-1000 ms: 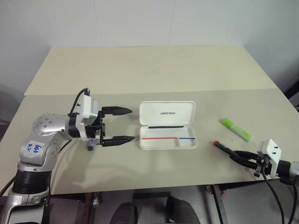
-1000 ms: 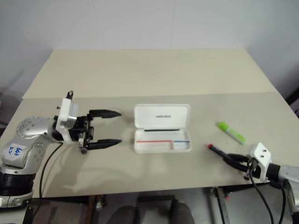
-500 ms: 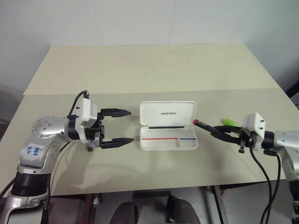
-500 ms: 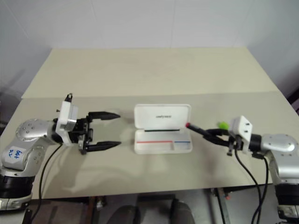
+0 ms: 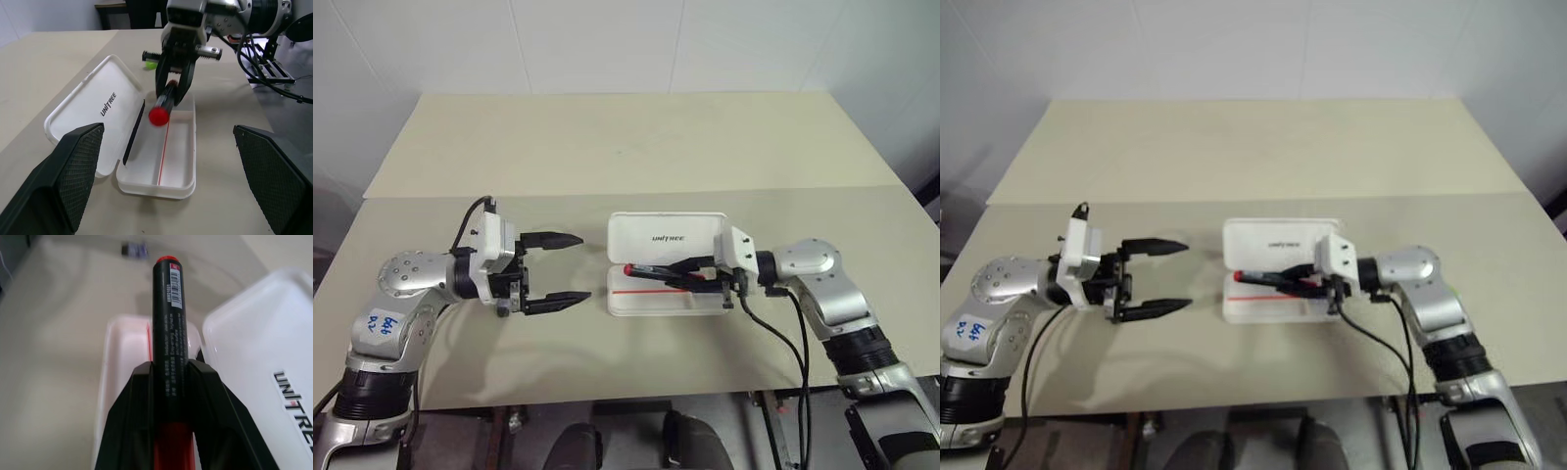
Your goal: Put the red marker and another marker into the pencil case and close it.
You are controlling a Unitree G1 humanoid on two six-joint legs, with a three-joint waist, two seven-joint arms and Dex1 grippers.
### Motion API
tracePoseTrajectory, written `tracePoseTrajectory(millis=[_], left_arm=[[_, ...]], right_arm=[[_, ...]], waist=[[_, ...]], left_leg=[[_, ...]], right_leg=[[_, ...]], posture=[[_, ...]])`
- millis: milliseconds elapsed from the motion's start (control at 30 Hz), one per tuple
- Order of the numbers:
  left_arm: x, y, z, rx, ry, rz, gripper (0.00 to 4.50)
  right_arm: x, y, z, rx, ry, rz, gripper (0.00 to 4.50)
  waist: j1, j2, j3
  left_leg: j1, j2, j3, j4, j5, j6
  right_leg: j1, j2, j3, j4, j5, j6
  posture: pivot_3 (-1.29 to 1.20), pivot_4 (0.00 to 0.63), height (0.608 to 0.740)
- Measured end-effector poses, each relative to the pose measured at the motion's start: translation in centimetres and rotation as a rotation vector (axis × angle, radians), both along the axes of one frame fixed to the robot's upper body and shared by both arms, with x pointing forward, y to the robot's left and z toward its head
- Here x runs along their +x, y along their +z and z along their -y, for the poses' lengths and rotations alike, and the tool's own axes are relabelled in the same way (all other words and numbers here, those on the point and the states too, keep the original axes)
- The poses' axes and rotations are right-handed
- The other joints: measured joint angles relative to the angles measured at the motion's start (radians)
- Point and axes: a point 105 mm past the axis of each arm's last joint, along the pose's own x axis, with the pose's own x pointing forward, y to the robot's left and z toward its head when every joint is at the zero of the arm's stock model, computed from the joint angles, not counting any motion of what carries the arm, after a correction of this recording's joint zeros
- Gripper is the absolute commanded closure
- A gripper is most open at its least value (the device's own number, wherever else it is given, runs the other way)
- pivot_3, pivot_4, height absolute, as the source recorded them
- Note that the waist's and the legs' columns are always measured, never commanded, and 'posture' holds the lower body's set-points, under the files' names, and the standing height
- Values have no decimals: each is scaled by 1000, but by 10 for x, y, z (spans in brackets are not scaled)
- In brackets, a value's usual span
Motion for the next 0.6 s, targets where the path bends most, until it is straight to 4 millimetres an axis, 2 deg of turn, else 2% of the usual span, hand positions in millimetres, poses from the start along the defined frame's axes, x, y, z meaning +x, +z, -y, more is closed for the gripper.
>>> tracePoseTrajectory(millis=[167,500,533,600], left_arm=[[-1,-4,-1,-2,12,-12,0],[-3,-1,3,-2,8,8,0],[-3,-1,4,-3,6,6,0],[-3,-2,5,-5,3,3,0]], right_arm=[[10,-10,4,-70,-1,57,3867],[12,-9,7,-66,4,67,189],[11,-7,5,-51,7,65,53],[6,2,0,-13,24,63,53]], waist=[[-4,0,0],[-22,1,0],[-23,1,0],[-23,1,0]], left_leg=[[0,0,0,-2,0,0],[0,1,0,0,-1,-1],[0,1,0,0,-1,-1],[0,2,0,0,-1,-1]], right_leg=[[-1,0,-1,0,0,0],[0,0,-2,0,0,0],[0,0,-2,0,0,0],[0,0,-2,0,0,0]], posture=[[0,150,740],[0,150,740],[0,150,740],[0,150,740]])
